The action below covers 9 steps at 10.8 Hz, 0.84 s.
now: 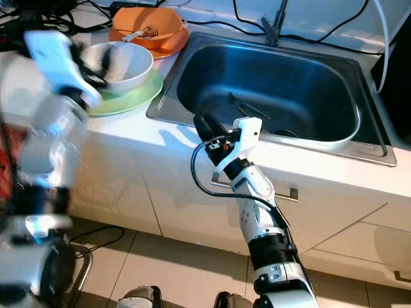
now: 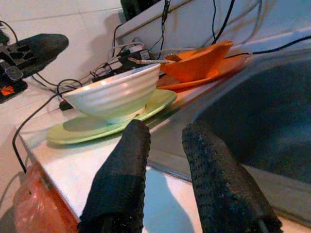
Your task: Kitchen organization
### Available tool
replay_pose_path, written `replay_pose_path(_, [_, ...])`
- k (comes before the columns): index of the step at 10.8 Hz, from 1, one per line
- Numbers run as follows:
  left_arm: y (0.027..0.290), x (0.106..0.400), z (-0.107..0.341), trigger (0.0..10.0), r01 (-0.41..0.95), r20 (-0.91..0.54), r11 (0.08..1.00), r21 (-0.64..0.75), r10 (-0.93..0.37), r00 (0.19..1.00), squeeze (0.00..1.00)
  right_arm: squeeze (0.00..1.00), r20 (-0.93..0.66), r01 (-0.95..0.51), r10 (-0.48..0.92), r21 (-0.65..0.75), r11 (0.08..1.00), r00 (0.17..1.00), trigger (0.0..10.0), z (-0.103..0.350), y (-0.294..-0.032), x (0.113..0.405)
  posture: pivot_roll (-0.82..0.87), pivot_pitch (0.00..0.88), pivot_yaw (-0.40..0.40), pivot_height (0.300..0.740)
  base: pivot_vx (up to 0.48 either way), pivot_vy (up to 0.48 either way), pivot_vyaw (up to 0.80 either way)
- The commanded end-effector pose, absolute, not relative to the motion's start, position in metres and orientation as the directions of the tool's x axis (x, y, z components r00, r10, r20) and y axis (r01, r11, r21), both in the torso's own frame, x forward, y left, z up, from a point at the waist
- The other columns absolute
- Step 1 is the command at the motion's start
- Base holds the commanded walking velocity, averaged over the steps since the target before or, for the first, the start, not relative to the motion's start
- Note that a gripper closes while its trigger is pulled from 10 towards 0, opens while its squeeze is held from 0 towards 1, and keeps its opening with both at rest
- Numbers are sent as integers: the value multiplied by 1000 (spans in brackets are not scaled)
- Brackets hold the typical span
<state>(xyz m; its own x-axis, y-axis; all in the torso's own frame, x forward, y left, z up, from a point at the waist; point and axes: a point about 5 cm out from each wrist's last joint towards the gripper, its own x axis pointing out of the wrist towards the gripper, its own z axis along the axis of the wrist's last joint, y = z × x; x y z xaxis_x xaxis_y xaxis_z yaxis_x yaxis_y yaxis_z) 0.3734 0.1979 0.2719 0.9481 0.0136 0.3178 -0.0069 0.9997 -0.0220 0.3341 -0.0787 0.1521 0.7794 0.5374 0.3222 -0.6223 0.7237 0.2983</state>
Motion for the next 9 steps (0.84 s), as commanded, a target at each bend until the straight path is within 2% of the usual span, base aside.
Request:
replay_pose_path(1, [205,379,271,10000,-50,278,998,-24,55,959,0,0,328,-634,546,304,712,771,10000,154,-78,332,218,115,-34,740,0,0,0])
replay_pose_path(4, [214,388,282,10000,-65,251,997,-39,73,965,0,0,331,-644,557,302,703,762,10000,155,-77,330,220,104,-32,740,0,0,0])
replay_pose_path(7, [227,393,275,10000,-83,169,997,12,79,982,0,0,363,-687,596,218,693,716,10000,166,-80,328,211,88,-27,740,0,0,0])
replay_pose_path(9, [244,395,270,10000,-105,92,991,-84,112,989,0,0,361,-680,590,216,701,723,10000,165,-84,329,217,82,-20,740,0,0,0])
